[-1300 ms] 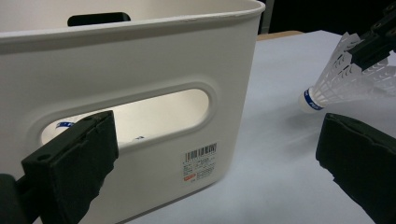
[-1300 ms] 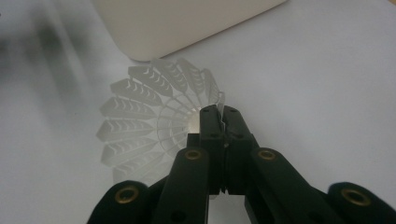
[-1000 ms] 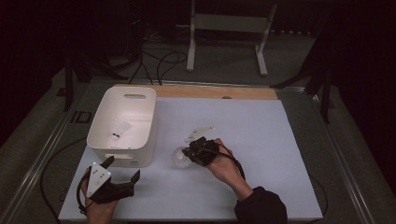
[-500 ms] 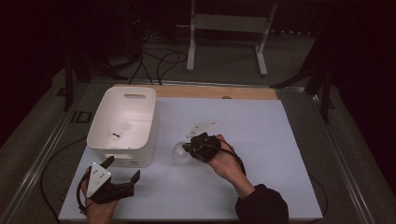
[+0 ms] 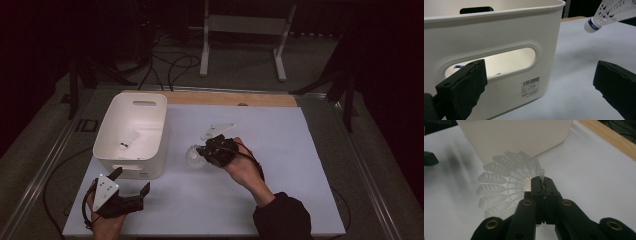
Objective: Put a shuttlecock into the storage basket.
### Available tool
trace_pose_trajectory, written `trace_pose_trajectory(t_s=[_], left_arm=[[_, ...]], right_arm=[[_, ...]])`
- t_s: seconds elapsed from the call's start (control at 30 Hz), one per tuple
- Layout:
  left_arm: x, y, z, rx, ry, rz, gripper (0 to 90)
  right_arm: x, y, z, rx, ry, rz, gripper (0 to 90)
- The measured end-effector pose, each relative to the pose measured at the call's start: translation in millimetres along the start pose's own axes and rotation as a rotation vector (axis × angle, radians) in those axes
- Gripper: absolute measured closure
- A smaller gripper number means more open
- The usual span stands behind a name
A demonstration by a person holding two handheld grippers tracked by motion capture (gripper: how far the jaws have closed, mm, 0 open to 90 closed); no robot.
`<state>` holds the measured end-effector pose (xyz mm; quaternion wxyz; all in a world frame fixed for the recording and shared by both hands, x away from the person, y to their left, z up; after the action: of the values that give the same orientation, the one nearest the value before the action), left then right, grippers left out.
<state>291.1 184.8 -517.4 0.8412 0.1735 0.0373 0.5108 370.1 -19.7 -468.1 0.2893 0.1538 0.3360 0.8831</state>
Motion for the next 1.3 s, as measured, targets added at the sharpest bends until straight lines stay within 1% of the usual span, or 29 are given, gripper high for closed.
trace_pose_trajectory(t_s=[0.3, 0.5, 0.73, 1.1, 1.3], left_arm=[[0.1, 0.0, 0.0, 0.0, -0.001, 0.001, 0.0], [0.1, 0.2, -0.1, 0.001, 0.0, 0.0, 0.0], [0.0, 0.1, -0.1, 0.002, 0.0, -0.001, 0.0], [-0.4, 0.0, -0.1, 0.001, 0.0, -0.001, 0.0], [-0.2, -0.2, -0.1, 0.001, 0.001, 0.0, 0.0]], right_arm=[[-3.8, 5.2, 9.9, -0.019, -0.001, -0.004, 89.0], [-5.8, 8.0, 15.6, -0.032, -0.02, 0.001, 89.0], [-7.9, 8.8, 19.7, -0.035, -0.021, 0.0, 89.0], [-12.3, 13.9, 27.2, -0.05, -0.039, -0.002, 89.0], [-14.6, 14.1, 29.7, -0.045, -0.046, -0.004, 88.9]])
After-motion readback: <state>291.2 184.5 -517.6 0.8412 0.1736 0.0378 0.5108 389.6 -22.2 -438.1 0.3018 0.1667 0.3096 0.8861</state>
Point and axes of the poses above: each handheld gripper's, and its own axes: y roughly backward along the jaws, z roughly out of its top, x roughly to its left, the point moved 10 cm from there along -y, roughly forward along the jaws, and after that the axes turned 7 degrees about -y, right-handed, at the moved point
